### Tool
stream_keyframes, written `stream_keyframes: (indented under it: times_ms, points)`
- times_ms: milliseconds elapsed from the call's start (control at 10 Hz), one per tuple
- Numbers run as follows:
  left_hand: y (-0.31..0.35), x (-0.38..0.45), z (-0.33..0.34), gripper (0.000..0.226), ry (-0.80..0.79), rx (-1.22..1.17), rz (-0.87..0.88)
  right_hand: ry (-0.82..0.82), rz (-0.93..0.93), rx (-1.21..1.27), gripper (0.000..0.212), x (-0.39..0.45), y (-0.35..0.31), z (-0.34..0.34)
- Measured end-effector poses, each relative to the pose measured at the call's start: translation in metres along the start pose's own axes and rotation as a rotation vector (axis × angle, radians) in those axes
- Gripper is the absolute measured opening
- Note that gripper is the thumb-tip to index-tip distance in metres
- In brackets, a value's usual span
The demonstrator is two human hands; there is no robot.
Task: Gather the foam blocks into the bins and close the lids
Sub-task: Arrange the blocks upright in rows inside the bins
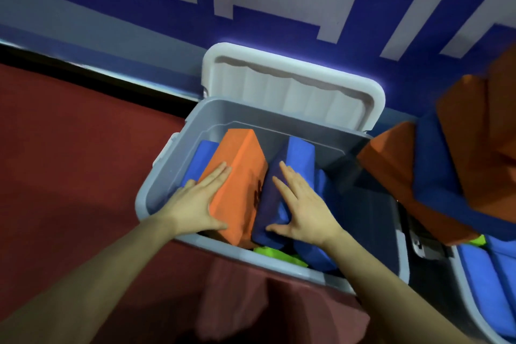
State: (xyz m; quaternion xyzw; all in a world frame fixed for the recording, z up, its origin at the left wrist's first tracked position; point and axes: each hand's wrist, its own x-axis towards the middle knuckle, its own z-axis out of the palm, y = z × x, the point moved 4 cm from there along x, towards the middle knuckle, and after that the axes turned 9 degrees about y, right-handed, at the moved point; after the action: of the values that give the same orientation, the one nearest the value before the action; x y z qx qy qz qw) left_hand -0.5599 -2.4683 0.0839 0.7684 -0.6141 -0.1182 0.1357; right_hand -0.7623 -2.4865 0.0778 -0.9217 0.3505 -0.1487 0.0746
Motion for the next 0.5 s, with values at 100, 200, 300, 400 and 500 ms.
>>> stream_keyframes:
  times_ms: [100, 200, 300, 400, 500]
  points:
    - [-0.042, -0.043, -0.008, 0.113, -0.030, 0.013, 0.251, 0.072, 0.166, -0.193, 0.102, 0.007, -0.006, 0.002]
    - [-0.050, -0.027, -0.003, 0.109, 0.022, -0.036, 0.295, 0.100, 0.315, -0.239, 0.100, 0.006, -0.003, 0.006]
    - [-0.064, -0.021, -0.003, 0.104, 0.032, -0.138, 0.294, 0.082, 0.412, -0.260, 0.098, 0.002, -0.001, 0.002]
    - [-0.055, -0.030, -0.004, 0.095, 0.126, -0.136, 0.355, 0.102, 0.421, -0.237, 0.082, -0.002, -0.009, 0.005]
    - [-0.032, -0.036, -0.011, 0.084, 0.313, -0.136, 0.414, 0.126, 0.418, -0.254, 0.074, 0.005, -0.018, 0.006]
